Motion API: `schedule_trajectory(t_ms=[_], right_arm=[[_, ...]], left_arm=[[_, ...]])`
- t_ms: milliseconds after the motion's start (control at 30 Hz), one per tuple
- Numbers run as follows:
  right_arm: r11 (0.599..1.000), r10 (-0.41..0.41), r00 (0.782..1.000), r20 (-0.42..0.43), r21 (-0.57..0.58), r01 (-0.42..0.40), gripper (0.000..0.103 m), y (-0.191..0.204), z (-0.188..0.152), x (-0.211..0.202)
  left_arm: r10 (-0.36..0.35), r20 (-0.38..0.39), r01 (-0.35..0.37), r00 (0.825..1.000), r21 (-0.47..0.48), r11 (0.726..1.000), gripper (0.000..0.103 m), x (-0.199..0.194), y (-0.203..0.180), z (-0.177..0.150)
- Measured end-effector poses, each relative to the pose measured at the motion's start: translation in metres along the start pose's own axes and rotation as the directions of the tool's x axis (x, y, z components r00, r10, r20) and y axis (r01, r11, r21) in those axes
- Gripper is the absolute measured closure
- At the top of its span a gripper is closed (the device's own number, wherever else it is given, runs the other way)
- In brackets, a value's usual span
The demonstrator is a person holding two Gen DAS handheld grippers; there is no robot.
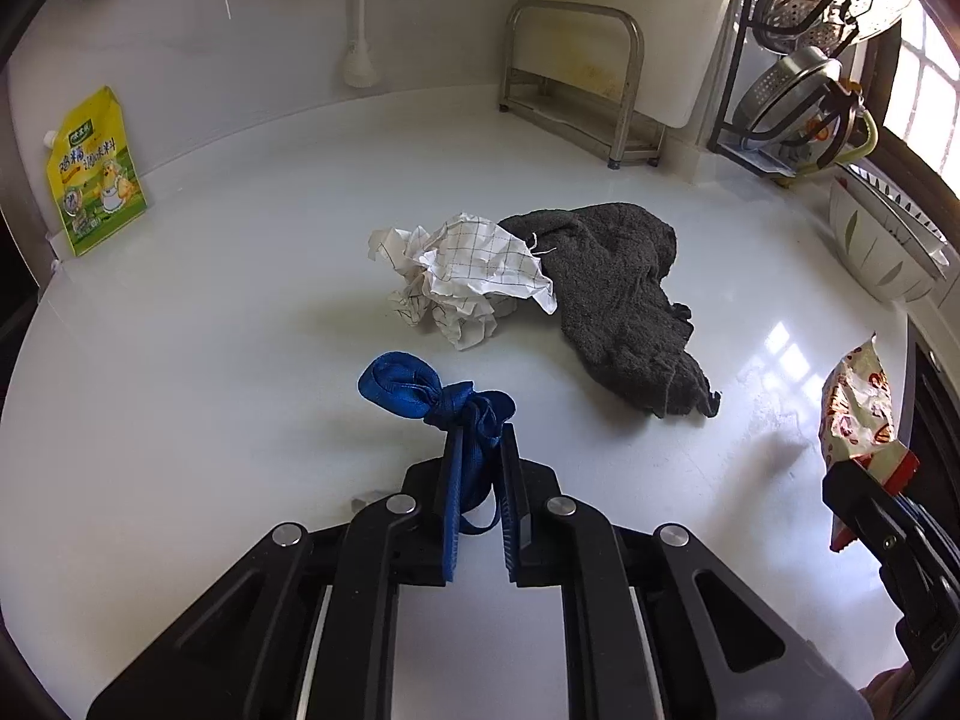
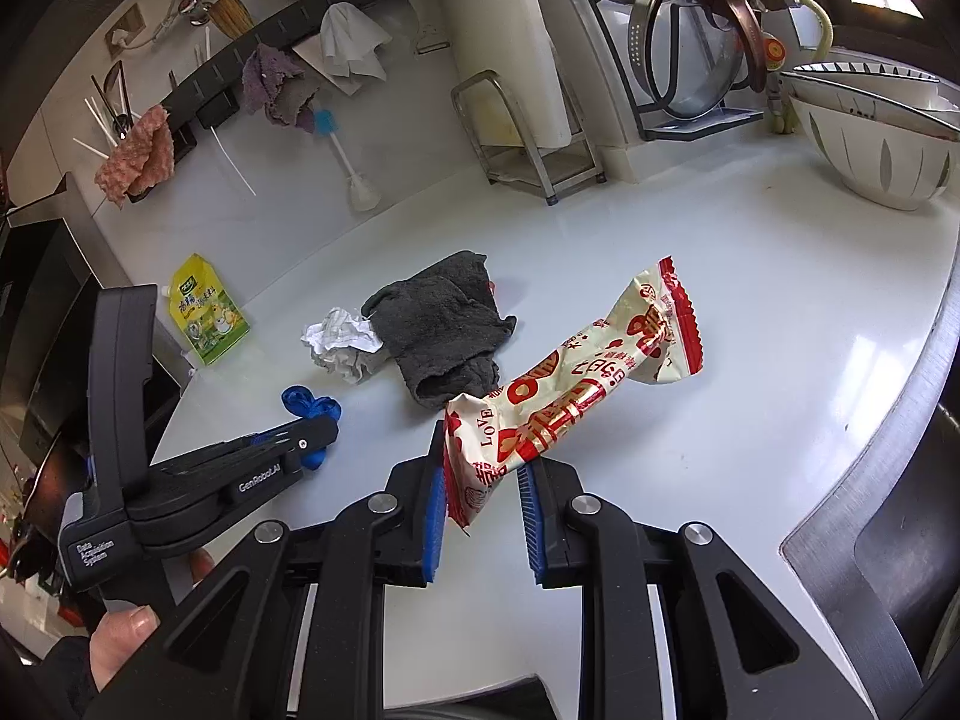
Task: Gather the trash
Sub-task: 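Grasp the snack wrapper with the right tool while the left tool grasps the blue strap, then carry the wrapper and blue strap with both tools over the grey bin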
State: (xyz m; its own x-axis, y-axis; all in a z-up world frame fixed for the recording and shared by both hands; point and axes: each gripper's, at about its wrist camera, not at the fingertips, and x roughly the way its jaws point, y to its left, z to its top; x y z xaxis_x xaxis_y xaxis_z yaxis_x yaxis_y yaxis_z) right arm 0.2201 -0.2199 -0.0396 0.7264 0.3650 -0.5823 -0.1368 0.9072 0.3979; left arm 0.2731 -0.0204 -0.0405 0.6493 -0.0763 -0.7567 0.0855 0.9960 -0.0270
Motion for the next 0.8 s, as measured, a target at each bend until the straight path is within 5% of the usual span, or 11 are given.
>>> schedule_trajectory(t_ms=[400,800], right_arm=[[0.997,0.007,1.000,-0.008,-0.083,-0.008,0.082,0.023,-0.038,-0.037],[0.977,-0.129,0.992,0.003,-0.171,0.127,0.082,0.051,-0.110,-0.098]], left_arm=[[0.047,0.127,-0.057,0.991,0.081,0.995,0.091,-0.078,0.000,-0.050],[0.060,0.179,-0.084,0.982,0.133,0.988,0.091,-0.146,-0.010,-0.123]])
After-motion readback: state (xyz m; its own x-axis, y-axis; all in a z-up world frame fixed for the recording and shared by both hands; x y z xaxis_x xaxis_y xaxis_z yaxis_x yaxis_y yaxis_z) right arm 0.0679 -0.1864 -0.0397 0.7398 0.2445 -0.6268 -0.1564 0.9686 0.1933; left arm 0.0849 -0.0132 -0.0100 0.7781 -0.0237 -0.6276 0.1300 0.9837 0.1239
